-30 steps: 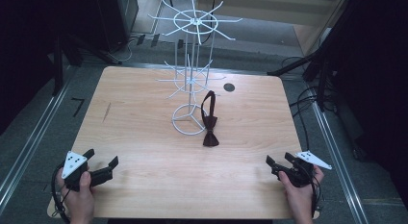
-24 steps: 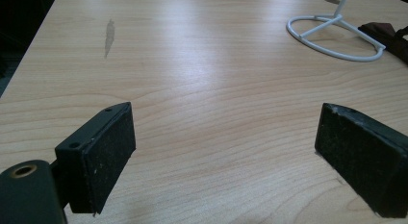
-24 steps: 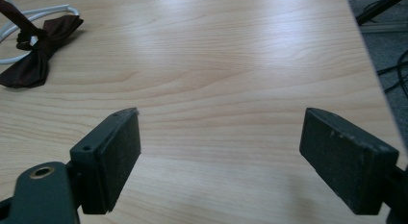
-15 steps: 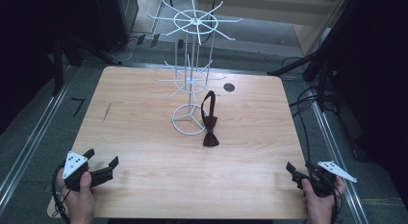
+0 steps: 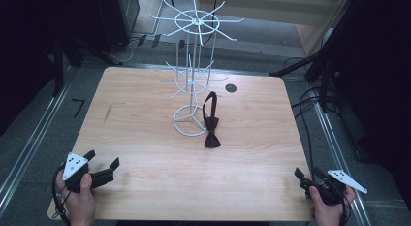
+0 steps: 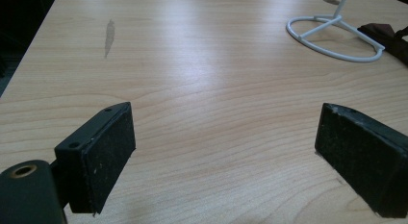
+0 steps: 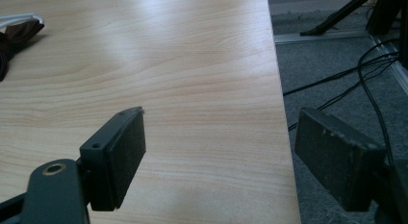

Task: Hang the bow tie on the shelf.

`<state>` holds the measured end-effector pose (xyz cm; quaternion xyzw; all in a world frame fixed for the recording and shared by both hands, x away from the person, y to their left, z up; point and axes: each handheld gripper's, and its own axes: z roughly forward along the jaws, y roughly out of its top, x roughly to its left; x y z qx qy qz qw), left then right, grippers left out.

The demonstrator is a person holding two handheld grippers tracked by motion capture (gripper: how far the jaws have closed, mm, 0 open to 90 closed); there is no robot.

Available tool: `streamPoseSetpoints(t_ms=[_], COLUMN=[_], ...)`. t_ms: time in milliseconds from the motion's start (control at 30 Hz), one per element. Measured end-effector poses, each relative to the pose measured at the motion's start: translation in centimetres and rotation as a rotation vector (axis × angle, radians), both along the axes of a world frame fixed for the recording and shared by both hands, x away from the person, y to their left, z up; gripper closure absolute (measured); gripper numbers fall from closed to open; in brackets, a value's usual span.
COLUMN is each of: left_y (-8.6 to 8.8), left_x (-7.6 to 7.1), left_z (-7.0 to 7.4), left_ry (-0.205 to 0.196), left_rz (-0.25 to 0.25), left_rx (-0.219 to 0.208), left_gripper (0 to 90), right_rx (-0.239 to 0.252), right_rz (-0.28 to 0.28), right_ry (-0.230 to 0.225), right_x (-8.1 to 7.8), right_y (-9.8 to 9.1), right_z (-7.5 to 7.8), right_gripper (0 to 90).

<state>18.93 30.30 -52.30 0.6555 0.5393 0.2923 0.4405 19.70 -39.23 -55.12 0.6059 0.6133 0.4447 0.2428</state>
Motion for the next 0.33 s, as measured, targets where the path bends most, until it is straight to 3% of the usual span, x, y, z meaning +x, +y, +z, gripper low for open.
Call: streamPoseSetpoints(t_ms=[100, 333], left_y=[-0.08, -0.14], left_x=[0.01, 0.02], left_z=[-0.01, -0.01], left_ry=[-0.002, 0.002], left_rz=[0.000, 0.003], left_rx=[0.009, 0.013], left_gripper=[7.5, 7.5], right_rx=[-0.022, -0.013], right_rz=[0.002, -0.001], right_ry=[0.003, 0.005], right_x=[-0.02, -0.04], right_y=[0.29, 0.21], right_z=[-0.09, -0.11], right_gripper=[18.6, 19.4])
